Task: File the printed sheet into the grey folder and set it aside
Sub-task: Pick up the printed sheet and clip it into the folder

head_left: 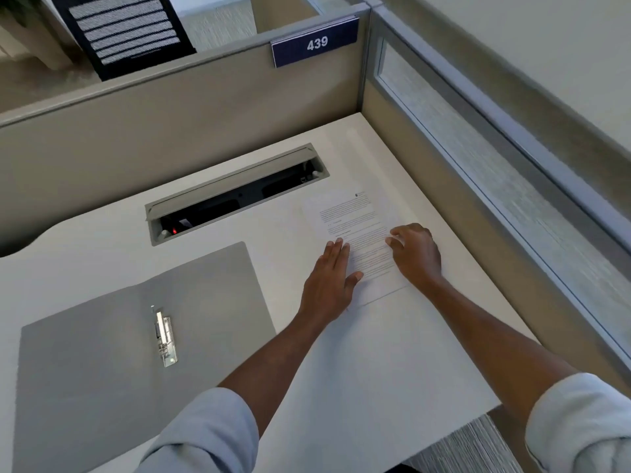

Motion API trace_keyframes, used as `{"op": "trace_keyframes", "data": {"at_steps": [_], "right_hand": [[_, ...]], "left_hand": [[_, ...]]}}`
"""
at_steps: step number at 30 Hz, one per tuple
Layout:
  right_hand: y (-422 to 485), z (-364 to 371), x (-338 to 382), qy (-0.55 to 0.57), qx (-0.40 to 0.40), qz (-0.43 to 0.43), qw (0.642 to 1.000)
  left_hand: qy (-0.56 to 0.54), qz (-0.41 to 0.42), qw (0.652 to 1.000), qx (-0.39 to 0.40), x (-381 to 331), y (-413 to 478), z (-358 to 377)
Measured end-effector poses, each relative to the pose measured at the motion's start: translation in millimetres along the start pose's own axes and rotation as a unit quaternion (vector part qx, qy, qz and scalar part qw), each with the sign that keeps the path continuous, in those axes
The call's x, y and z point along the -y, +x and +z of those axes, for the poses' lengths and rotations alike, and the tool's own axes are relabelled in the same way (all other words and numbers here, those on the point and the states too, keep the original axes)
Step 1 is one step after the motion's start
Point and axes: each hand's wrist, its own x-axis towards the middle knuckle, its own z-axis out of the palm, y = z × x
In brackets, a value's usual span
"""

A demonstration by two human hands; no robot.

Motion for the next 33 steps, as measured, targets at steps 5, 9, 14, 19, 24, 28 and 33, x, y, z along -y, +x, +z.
{"op": "trace_keyframes", "data": {"at_steps": [5,9,14,19,24,28,33], "right_hand": [[-1,7,-7,-0.044,0.002,-0.023,0.999],[0,11,-8,-0.058,-0.002,-0.026,0.998],[4,13,-8,-0.073,-0.004,-0.029,0.997],[4,13,-7,-0.059,-0.023,0.044,0.997],[6,14,-3,-0.019,-0.024,0.075,0.997],[10,13,0,0.027,-0.037,0.094,0.994],[14,12,0,0.051,-0.038,0.101,0.993]], "left_hand": [[0.030,0.005,0.999,-0.014,-8,15,20],[0.072,-0.004,0.997,0.002,-10,21,33],[0.126,0.028,0.991,-0.023,-4,14,44],[0.131,0.032,0.990,-0.046,-3,14,49],[0.129,0.037,0.989,-0.058,-1,14,52],[0.128,0.041,0.989,-0.066,0,15,53],[0.122,0.042,0.989,-0.070,1,15,54]]}}
